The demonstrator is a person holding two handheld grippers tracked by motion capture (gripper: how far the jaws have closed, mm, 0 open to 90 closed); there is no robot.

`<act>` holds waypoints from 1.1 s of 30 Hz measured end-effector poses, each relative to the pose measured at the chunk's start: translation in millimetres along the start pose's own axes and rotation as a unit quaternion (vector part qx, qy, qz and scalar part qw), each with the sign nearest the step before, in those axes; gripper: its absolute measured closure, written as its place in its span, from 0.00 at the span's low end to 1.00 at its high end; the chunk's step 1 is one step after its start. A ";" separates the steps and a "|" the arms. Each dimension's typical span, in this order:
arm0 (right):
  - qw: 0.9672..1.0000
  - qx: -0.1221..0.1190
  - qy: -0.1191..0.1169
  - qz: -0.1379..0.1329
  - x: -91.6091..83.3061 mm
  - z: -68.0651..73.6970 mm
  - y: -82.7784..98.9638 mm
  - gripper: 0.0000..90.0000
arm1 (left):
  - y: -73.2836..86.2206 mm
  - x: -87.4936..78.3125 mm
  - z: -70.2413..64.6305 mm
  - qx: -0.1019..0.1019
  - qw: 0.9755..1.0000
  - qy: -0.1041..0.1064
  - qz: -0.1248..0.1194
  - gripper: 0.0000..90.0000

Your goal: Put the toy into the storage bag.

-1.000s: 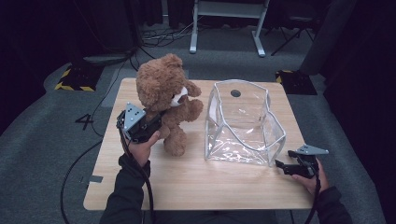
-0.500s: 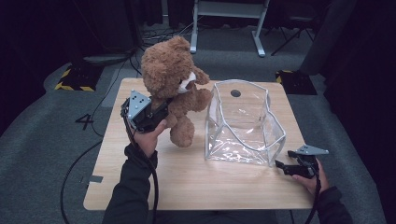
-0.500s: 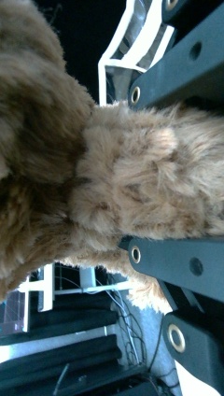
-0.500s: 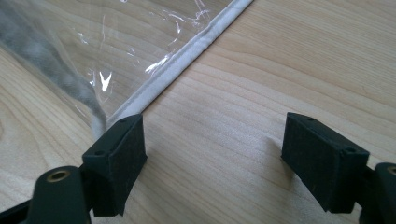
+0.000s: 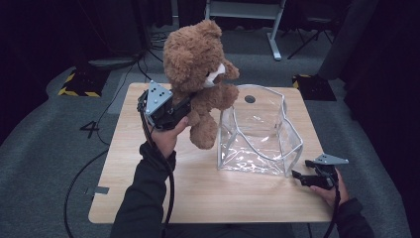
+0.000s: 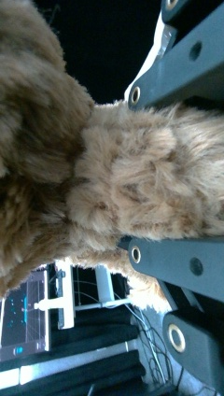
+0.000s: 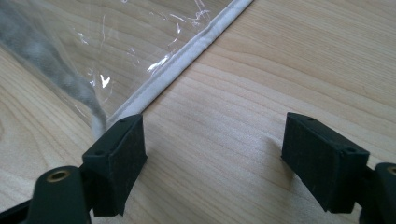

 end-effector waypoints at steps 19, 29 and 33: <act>1.000 0.000 -0.001 0.000 0.0 -0.1 0.0 0.24 | -39.0 36.7 -39.4 0.006 1.000 0.029 0.000 0.71; 1.000 0.000 -0.001 0.000 0.0 -0.1 0.0 0.24 | -33.1 65.5 -66.9 -0.003 0.999 0.042 0.016 0.71; 1.000 0.000 -0.001 0.000 0.0 0.0 0.0 0.24 | -28.6 77.2 -78.8 0.002 0.999 0.045 0.024 0.71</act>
Point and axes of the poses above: each handheld gripper's, and its own axes: x roughly forward along the jaws, y roughly out of its underside, z roughly to its left, the point moved 1 cm from there along x, roughly forward along the jaws, and after that the axes turned 8 degrees about -x, right-handed, at the moved point
